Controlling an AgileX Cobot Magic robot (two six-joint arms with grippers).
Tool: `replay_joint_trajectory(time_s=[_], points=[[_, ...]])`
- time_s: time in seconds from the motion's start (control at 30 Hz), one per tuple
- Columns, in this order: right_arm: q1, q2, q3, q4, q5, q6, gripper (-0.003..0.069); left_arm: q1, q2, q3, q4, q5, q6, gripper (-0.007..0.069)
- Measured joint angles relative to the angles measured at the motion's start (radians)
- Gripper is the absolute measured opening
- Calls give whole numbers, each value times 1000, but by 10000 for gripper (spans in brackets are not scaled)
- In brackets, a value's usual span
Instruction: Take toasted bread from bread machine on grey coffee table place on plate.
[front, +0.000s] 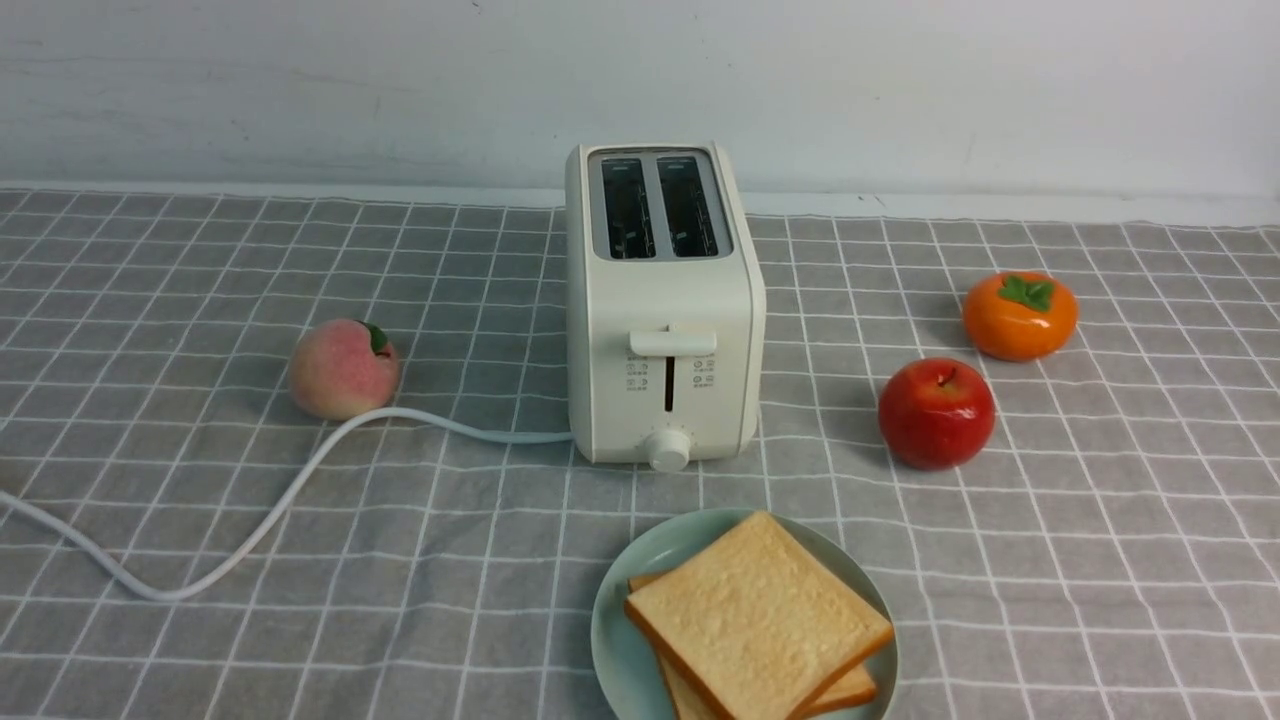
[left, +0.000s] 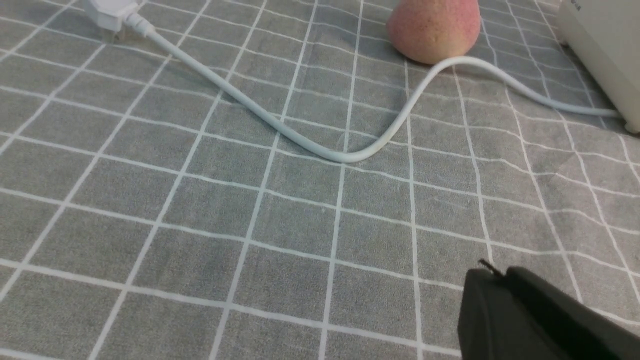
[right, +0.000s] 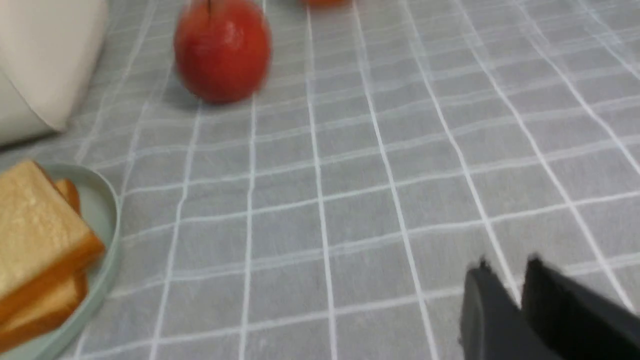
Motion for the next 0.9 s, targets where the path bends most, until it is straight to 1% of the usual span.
replay_joint_trajectory(time_s=[0.13, 0.2, 0.33, 0.53, 0.6, 0.73, 0.8, 0.9], points=[[-38, 0, 3, 8, -20, -39, 121, 1, 0, 0, 0, 0, 0, 20], [-41, 0, 5, 8, -24, -104, 124, 1, 0, 0, 0, 0, 0, 20], [-41, 0, 5, 11, -24, -181, 127, 1, 0, 0, 0, 0, 0, 20], [-38, 0, 5, 11, -24, -197, 131, 1, 0, 0, 1, 0, 0, 20], [-20, 0, 5, 11, -24, -203, 132, 1, 0, 0, 1, 0, 0, 22], [61, 0, 5, 5, -24, -203, 137, 1, 0, 0, 1, 0, 0, 27], [86, 0, 6, 0, -24, -205, 140, 1, 0, 0, 1, 0, 0, 29], [94, 0, 6, 0, -24, -206, 141, 1, 0, 0, 1, 0, 0, 32]])
